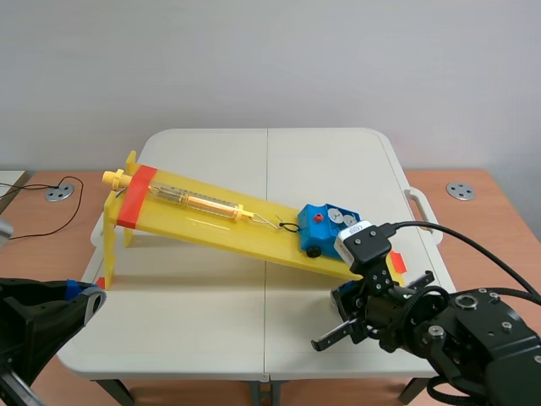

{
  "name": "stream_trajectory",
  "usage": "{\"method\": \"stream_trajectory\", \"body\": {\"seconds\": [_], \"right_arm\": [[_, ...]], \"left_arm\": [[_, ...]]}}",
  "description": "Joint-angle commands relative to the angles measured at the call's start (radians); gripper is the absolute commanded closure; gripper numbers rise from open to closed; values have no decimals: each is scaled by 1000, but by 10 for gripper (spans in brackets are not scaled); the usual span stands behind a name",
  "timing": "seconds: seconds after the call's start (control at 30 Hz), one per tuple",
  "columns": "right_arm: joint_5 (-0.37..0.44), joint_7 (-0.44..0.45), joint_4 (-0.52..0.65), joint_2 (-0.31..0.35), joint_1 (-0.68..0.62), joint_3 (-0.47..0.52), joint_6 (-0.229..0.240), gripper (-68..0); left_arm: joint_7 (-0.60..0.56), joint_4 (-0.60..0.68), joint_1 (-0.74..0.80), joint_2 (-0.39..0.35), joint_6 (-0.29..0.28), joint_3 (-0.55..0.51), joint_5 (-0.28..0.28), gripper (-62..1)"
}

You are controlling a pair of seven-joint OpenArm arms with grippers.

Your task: Place the four metal weights on the blue cart on the ramp.

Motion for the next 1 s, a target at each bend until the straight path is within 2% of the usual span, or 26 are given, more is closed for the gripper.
{"method": "stream_trajectory", "body": {"seconds": [0.0, 0.23, 0.37, 0.53, 0.63, 0.73, 0.87, 0.97], "right_arm": [[25, 8, 29, -16, 75, 9, -27, -19], [26, -18, 29, -10, 75, 9, -22, -7], [60, -22, 58, 17, 61, 9, 25, -7], [159, -23, 210, 84, -22, 18, 41, -7], [213, -41, 322, 125, -90, 40, 80, -7], [268, -53, 426, 158, -163, 71, 81, -7], [360, -64, 551, 178, -237, 146, 102, -7], [462, -71, 628, 177, -263, 213, 106, -7]], "left_arm": [[-89, 72, -8, 19, -32, -16, -59, -28], [-89, 72, -8, 19, -32, -16, -59, -28], [-89, 72, -8, 19, -32, -16, -59, -28], [-89, 72, -8, 19, -32, -16, -59, -28], [-89, 72, -8, 19, -32, -16, -59, -28], [-89, 72, -8, 19, -32, -16, -59, -28], [-89, 72, -8, 19, -32, -16, -59, -28], [-89, 72, -8, 19, -32, -16, -59, -28]]}}
